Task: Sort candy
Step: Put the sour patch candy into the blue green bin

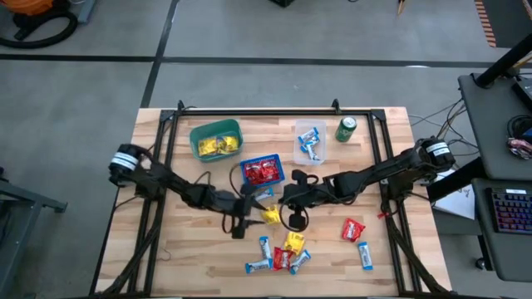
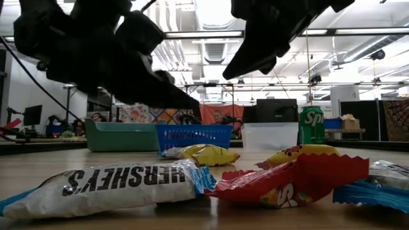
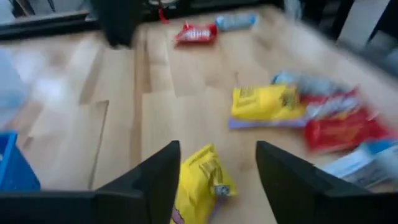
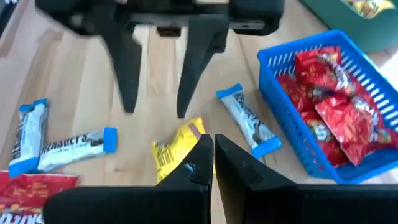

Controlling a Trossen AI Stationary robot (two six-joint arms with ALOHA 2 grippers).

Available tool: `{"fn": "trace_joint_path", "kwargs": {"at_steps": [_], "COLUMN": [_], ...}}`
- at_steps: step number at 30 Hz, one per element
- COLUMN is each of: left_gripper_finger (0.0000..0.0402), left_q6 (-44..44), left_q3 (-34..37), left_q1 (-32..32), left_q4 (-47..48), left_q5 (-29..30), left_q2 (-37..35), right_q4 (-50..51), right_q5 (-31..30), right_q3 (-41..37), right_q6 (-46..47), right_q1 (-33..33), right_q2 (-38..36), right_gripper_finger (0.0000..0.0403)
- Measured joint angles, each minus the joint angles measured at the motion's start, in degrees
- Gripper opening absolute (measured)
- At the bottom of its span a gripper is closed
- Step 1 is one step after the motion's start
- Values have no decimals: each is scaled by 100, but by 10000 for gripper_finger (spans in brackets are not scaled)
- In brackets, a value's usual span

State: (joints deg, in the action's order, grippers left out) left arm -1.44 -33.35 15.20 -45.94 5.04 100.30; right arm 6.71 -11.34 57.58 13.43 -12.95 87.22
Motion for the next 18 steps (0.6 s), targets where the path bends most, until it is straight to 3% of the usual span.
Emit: {"fn": "trace_joint_path", "kwargs": {"at_steps": [4, 8, 13, 18], "left_gripper_finger": [210, 195, 147, 69], "left_q6": [-408, -245, -100, -159], "left_q3": [-349, -654, -1034, -1111], "left_q1": [69, 65, 73, 76], "left_q4": [185, 567, 1270, 1454], "left_q5": [307, 369, 547, 592], "left_q2": [603, 975, 1211, 1206], "right_q4": [-4, 9, 26, 27], "right_q5": [206, 296, 284, 279], "right_q3": [0, 0, 0, 0], "right_q6": [32, 162, 160, 151], "right_q1": [-11, -87, -131, -131], "right_q2": [0, -2, -7, -9], "right_gripper_finger": [9, 9, 9, 9]}}
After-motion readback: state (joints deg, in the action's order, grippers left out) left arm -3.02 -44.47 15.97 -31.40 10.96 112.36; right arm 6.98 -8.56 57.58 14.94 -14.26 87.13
